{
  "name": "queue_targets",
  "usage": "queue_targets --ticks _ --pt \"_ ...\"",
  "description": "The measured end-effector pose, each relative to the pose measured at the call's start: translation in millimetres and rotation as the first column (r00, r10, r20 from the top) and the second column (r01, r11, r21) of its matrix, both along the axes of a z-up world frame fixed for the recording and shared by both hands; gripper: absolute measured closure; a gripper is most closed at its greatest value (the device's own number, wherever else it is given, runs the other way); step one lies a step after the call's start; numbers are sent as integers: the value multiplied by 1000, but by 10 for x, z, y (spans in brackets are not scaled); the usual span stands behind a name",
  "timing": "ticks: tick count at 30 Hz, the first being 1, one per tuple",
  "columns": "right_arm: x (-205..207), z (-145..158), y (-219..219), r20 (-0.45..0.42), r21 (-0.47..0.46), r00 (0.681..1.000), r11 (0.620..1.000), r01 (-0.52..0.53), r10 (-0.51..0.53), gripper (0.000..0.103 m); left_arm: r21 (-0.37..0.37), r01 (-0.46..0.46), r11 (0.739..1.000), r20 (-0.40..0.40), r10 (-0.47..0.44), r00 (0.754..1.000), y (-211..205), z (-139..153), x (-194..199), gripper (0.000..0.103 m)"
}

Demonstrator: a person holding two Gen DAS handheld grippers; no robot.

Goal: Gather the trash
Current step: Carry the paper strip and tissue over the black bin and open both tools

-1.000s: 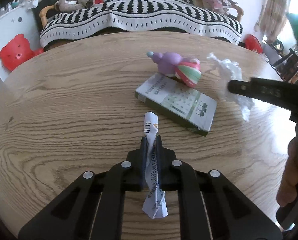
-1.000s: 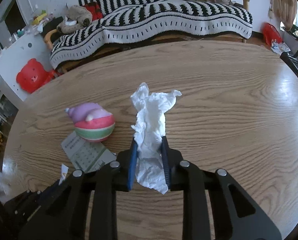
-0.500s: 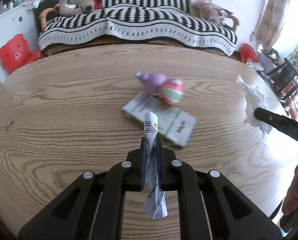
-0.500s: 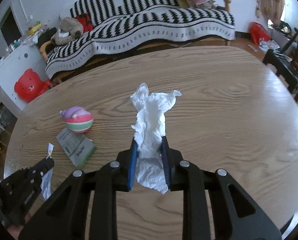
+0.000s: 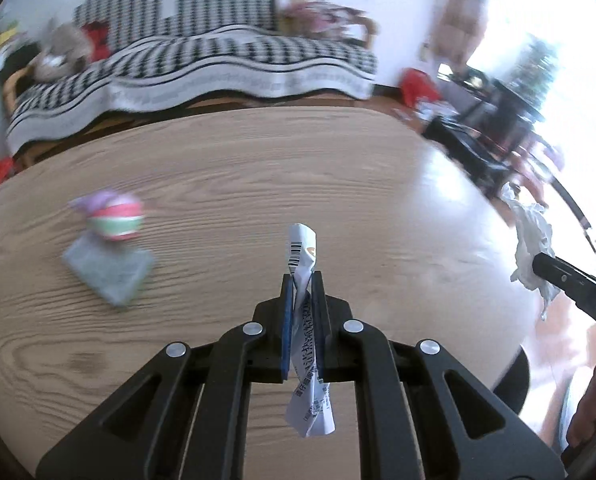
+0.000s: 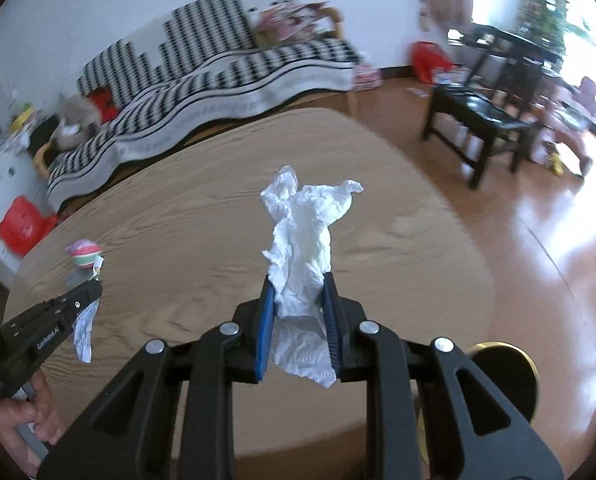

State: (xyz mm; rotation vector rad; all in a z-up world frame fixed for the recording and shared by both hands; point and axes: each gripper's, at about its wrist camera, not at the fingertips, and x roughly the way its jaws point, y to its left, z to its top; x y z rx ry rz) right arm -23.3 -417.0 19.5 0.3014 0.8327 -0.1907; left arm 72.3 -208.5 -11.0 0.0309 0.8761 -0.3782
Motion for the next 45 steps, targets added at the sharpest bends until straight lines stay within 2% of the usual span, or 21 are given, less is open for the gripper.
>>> queue_targets --ticks 6,10,17,21,24,28,34,45 --pt "-793 -73 -814 0 4 989 989 147 -147 80 -25 157 987 4 -157 988 -852 0 -334 95" --pt "-1257 -213 -1243 -17 15 972 972 233 -233 79 -45 274 961 2 -274 962 -1417 -41 -631 95" --pt "-1917 -468 -1758 -48 54 938 937 345 -343 79 -52 445 894 -8 -446 895 -2164 -274 -1062 95" --pt "-2163 -621 -1916 -77 83 925 922 378 -372 79 -74 510 857 -61 -514 855 -2428 -474 -1218 95" --pt "-2276 -767 -2006 -130 124 912 907 403 -388 79 -107 552 827 -139 -562 815 -2585 -658 -1310 95" --pt "-2346 -896 -2096 -171 162 902 892 422 -396 79 -129 578 806 -200 -592 781 -2703 -826 -1359 95" --pt "-2310 -936 -2157 -185 167 904 894 416 -386 79 -125 597 792 -211 -610 764 -2818 -900 -1450 95" --pt "-2279 -935 -2115 -188 162 905 897 411 -381 79 -102 600 793 -211 -607 766 -2856 -920 -1434 95"
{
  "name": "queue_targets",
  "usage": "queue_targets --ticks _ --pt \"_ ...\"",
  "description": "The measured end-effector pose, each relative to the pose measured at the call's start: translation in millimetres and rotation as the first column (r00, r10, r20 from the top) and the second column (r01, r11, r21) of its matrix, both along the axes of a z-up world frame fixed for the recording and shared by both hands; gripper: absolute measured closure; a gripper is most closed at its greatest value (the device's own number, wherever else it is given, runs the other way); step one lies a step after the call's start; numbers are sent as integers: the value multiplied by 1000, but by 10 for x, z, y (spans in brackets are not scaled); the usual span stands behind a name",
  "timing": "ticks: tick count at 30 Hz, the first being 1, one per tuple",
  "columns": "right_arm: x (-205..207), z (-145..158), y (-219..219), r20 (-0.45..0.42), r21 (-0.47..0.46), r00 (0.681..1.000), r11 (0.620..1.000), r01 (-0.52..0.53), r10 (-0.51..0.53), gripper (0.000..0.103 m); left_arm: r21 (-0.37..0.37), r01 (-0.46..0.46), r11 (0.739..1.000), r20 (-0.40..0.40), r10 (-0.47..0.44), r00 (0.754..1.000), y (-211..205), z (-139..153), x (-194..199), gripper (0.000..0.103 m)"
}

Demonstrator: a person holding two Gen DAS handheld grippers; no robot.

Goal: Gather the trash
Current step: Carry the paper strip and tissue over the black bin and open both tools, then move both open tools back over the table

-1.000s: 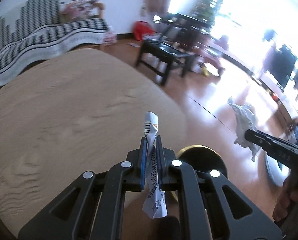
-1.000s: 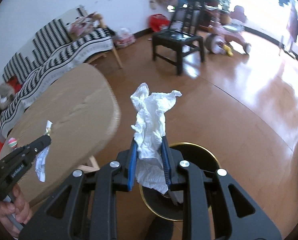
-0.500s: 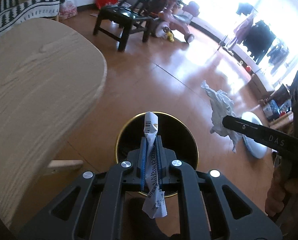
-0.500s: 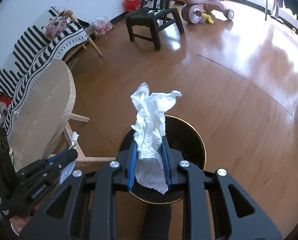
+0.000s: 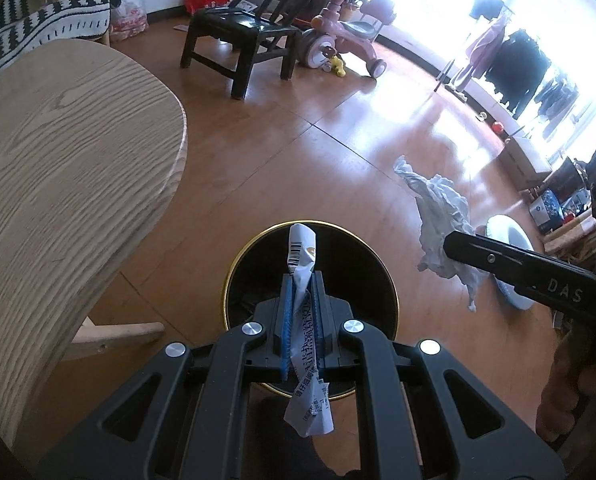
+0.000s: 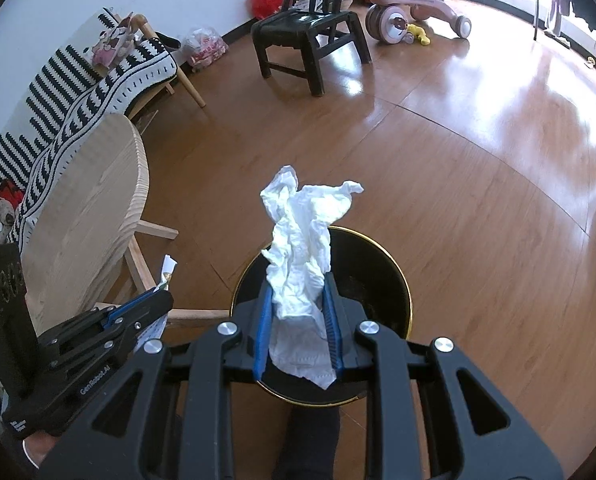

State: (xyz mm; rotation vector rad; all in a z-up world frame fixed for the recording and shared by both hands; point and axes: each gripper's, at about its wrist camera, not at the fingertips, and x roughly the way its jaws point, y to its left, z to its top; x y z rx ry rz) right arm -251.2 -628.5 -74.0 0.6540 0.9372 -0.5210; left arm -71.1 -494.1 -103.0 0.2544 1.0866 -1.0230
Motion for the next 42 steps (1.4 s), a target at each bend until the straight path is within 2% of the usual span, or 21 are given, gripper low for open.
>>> queue_targets --ticks 7,9,10,11,12,14,22,25,27,31,32,34,39,41,42 --pt "12 -10 -18 5 0 1000 1000 -4 4 79 -3 4 1000 -2 -4 1000 -7 9 -15 95" --pt "1 -1 -27 10 -1 1000 1000 0 0 69 -2 5 1000 -3 -5 1000 -12 5 -13 94" --pt "-3 6 -27 14 0 1000 1000 0 0 59 0 5 1000 -5 -5 1000 -16 7 -18 93" --pt "-6 18 -22 20 -5 1000 1000 3 -3 51 5 4 1000 -6 -4 1000 -15 5 -15 85" --pt "-14 29 -23 22 -10 1000 1000 3 -3 49 5 2 1000 -7 -2 1000 -15 6 -6 69" --pt "-15 46 -16 27 -15 1000 1000 -1 1 46 -8 -13 1000 3 13 1000 -3 24 -4 50" --pt "15 86 16 23 -27 1000 1000 -5 6 45 -8 -26 1000 18 26 999 17 57 8 45" --pt "46 137 31 29 -38 1000 999 -5 6 37 -11 -42 999 25 42 999 74 89 39 39" --pt "99 180 73 35 -47 999 999 -10 11 35 -15 -69 997 47 70 996 176 158 97 29" --pt "279 280 217 45 -65 998 997 -44 47 31 -38 -118 992 75 121 990 489 308 266 23" --pt "350 308 280 46 -73 997 996 -59 62 29 -34 -144 989 88 147 985 583 352 319 20" --pt "489 367 382 45 -80 995 993 -85 89 27 -35 -207 978 126 210 970 812 453 433 20" --pt "949 658 833 87 -120 979 977 -174 185 19 -66 -323 944 133 329 935 1446 688 718 16" --pt "1130 723 1021 94 -128 971 969 -209 222 19 -69 -394 917 176 400 900 1767 803 880 12" --pt "1251 755 1140 96 -127 964 964 -234 246 19 -63 -435 898 208 438 875 1915 840 956 12"
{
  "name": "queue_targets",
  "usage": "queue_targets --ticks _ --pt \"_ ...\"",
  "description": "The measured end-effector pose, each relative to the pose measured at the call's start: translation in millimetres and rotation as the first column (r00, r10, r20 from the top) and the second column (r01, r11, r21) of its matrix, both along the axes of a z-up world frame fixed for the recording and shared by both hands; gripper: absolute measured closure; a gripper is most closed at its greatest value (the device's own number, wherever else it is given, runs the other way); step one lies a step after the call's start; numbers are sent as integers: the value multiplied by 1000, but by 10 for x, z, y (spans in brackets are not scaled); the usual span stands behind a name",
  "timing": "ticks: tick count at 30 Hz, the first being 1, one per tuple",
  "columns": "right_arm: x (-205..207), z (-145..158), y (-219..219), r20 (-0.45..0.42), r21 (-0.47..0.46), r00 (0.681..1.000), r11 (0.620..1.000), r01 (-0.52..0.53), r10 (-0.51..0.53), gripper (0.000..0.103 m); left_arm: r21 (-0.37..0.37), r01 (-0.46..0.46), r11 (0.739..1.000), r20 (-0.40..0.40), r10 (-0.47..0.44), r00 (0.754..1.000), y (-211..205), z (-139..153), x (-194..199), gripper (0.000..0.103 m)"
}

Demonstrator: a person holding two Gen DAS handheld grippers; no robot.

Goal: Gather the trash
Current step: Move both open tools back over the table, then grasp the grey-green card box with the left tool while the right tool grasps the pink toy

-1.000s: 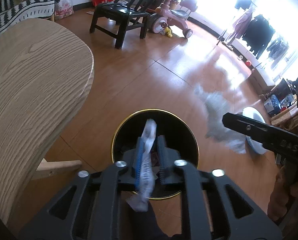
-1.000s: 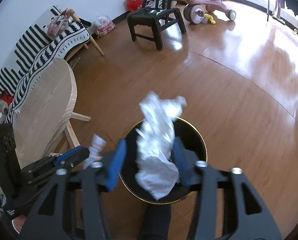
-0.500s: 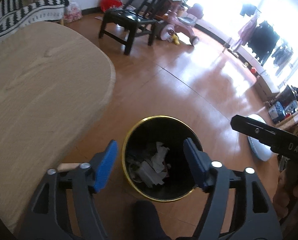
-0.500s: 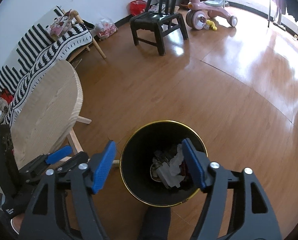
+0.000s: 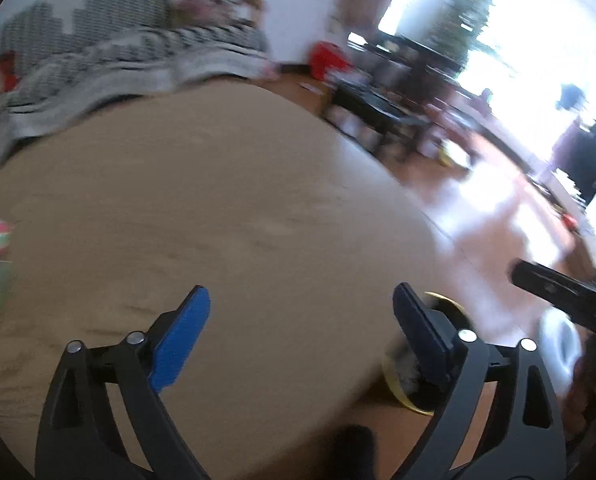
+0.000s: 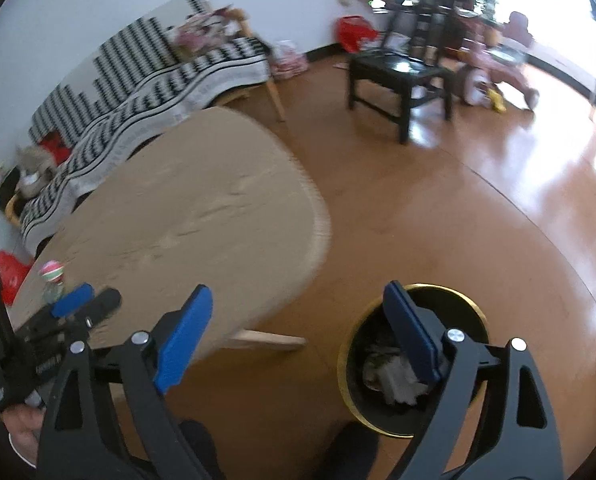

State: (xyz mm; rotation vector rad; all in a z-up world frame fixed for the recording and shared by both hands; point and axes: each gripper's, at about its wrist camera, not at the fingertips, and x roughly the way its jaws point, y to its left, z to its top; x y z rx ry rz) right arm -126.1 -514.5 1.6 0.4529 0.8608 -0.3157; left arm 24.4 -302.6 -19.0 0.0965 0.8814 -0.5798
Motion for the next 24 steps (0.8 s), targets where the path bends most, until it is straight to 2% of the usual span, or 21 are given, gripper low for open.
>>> queue_targets --ticks 3,4,6,9,12,15,19,20,24 --pt "326 48 358 0 -10 998 998 -66 66 19 75 -175 982 88 168 982 490 44 292 12" --pt "432 55 466 -4 -11 996 996 -86 86 19 99 -246 964 105 236 966 694 33 429 12" --pt "638 60 706 -11 -16 992 992 -126 126 19 126 -359 925 107 348 932 1032 -12 672 12" --pt "930 45 1082 -29 -26 983 983 -183 182 19 137 -526 839 66 522 850 1622 -146 1013 12" --pt "1169 8 1408 -47 -36 971 972 -234 232 19 143 -592 793 24 595 803 1947 -254 1225 12" --pt "1377 -50 1755 -64 -44 958 959 -281 278 19 155 -609 778 5 616 788 2135 -352 1356 12" --pt "1602 -119 2092 -79 -49 941 942 -333 328 19 192 -593 782 -10 606 796 2240 -458 1487 11" --pt "1673 -134 2202 -83 -51 935 936 -349 345 19 175 -584 792 -22 597 802 2297 -481 1513 11" --pt "1898 -165 2493 -85 -50 916 916 -398 393 19 178 -575 798 -23 588 809 2505 -496 1487 11"
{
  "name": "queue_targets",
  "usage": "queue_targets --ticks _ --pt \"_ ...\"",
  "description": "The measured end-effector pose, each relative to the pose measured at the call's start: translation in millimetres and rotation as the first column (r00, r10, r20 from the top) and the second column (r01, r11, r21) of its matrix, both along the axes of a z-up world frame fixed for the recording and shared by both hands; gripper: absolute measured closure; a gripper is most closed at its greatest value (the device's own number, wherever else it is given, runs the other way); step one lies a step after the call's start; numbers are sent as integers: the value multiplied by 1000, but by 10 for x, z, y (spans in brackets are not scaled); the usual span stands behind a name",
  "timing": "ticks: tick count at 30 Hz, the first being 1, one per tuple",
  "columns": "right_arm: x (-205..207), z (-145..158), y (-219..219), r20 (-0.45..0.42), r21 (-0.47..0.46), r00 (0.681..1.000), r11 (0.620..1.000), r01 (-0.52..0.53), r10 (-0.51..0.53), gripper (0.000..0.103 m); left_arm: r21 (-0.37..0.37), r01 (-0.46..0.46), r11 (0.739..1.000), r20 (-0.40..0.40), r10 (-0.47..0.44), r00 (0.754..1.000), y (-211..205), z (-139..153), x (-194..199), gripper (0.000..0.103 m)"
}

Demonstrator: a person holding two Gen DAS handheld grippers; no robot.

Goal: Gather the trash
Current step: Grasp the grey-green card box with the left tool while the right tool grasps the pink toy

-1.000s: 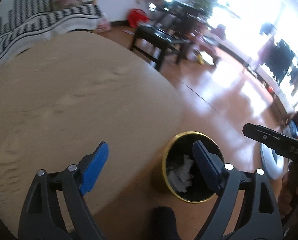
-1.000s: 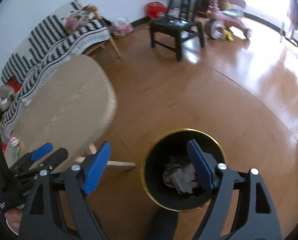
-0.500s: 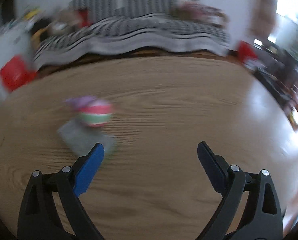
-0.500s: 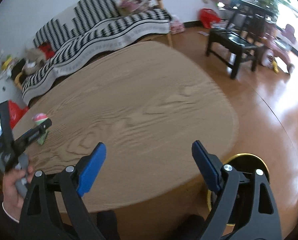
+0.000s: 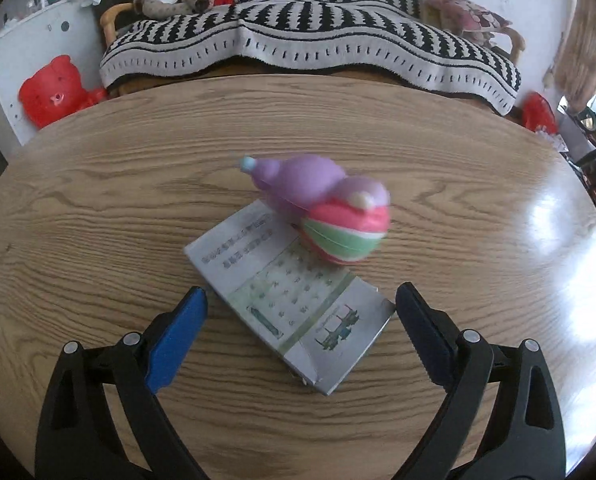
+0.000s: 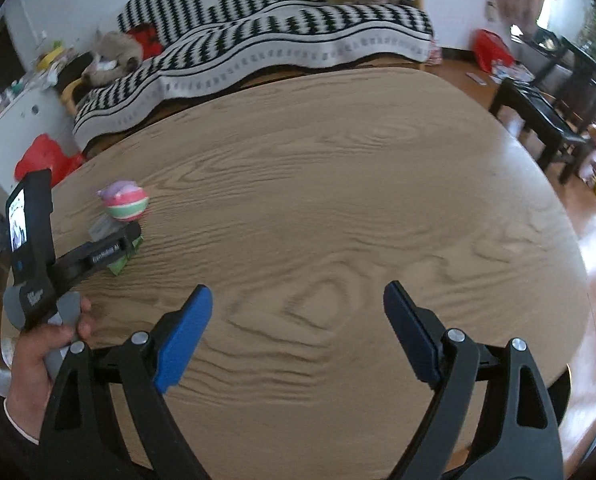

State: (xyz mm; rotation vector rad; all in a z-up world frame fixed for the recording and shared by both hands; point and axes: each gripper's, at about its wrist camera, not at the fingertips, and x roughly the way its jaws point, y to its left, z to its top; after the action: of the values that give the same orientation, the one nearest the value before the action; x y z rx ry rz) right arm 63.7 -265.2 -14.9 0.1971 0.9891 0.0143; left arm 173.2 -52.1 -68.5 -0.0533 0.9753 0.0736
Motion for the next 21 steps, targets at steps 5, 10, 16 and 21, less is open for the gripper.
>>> queue_targets --ticks 5,10,16,21 --pt "302 -42 364 -1 11 997 997 -77 77 19 -16 -15 1000 -18 15 1000 427 -30 -103 10" --pt "637 -110 736 10 62 985 983 -170 169 19 -77 -10 997 -3 10 1000 853 -51 -133 10" --pt "992 -227 1194 5 151 962 951 -270 273 19 -78 81 994 25 -79 997 886 -77 -103 10" --pt "1226 -299 1525 12 163 951 938 -307 309 19 -59 103 993 28 -102 994 810 -92 -35 10"
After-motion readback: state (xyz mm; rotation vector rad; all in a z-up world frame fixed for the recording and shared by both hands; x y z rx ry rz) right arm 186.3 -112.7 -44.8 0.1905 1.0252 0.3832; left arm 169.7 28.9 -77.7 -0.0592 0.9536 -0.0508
